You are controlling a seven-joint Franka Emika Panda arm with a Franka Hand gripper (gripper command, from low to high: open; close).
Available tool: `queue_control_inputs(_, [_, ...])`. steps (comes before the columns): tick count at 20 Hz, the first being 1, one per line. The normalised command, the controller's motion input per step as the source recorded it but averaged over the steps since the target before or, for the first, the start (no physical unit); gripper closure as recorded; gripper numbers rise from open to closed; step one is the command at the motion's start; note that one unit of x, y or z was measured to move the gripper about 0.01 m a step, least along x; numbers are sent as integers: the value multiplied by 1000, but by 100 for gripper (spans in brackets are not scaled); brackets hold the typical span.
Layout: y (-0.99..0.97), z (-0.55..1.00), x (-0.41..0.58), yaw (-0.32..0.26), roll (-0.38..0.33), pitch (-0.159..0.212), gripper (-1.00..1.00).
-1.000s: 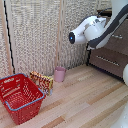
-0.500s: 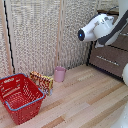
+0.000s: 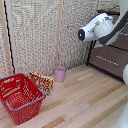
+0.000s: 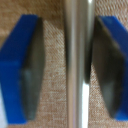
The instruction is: Transport the gripper mindfully toward the orange-red bowl and clasp it to elevate with ease. Ensure your robot's arm aligns efficiently with the top drawer's opening. Carefully slide the orange-red bowl into the designated spot with precision. After confirmation, withdraw the gripper gently. Close the drawer smoothly by transitioning the gripper to its handle.
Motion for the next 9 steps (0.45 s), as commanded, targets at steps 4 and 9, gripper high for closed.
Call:
queue_control_inputs(4, [522,-26,274,-57,-89,-9,-100])
queue_control_inputs(9, [710,-183,78,-44,-86,25,-100])
